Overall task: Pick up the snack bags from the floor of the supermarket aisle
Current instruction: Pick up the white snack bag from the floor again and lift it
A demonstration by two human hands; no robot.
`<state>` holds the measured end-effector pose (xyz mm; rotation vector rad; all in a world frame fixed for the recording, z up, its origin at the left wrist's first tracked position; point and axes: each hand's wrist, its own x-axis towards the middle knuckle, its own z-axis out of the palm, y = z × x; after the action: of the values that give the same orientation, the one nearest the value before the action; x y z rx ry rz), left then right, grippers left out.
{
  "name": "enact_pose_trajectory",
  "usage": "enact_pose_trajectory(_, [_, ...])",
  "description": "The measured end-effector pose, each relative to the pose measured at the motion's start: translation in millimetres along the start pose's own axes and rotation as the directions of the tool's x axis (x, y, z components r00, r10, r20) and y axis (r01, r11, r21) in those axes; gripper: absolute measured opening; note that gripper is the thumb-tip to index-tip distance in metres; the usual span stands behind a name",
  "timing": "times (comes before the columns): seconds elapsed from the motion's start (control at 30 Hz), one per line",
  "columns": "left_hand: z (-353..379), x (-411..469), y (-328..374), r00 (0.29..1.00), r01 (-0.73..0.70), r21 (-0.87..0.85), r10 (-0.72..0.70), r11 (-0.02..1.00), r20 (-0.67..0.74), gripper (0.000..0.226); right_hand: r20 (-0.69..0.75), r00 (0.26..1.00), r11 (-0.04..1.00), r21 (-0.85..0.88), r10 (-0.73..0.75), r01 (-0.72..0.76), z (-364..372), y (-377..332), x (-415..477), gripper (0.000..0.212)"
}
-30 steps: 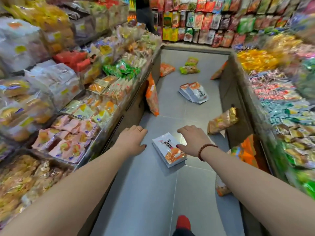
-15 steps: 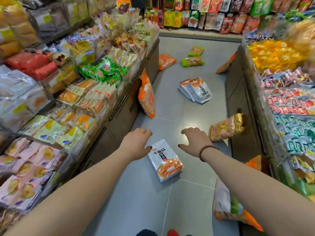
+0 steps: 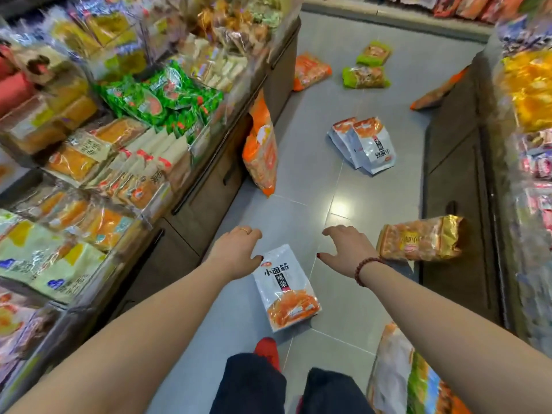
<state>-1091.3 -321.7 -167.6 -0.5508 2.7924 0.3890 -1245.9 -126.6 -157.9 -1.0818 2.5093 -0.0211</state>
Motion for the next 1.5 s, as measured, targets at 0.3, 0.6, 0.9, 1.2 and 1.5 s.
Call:
enact_pose_trajectory(0.3, [97,61,-24,0.928,0.372,-0.344,-0.357,0.862,0.110,0.052,0.123,0.992,0.968,0.250,0.005,-0.035,72,50,112,0.052])
enact_pose_trajectory(0.6, [267,125,-46,0.771,0.578,-0.537,-0.627,0.614,0.113,0.052,0.248,0.967,0.956,0.294,-0.064,-0.012,220,108,216,0.051])
enact_pose_trajectory(0.9, [448,168,-50,0.655,0.653,-0.666,-0.710,0.361,0.257,0.058,0.350,0.933,0.852,0.458,0.087,-0.252,393,138,265,0.046])
enact_pose_trajectory(1.2, [542,206,-72,0.527,0.675,-0.727,-0.772,0.127,0.355,0.054,0.385,0.905,0.769,0.518,0.183,-0.375,504,144,305,0.054])
enact_pose_trajectory(1.5, [564,213,-82,0.370,0.671,-0.741,-0.869,0.006,0.328,0.015,0.308,0.906,0.767,0.491,0.291,-0.413,532,149,317,0.028])
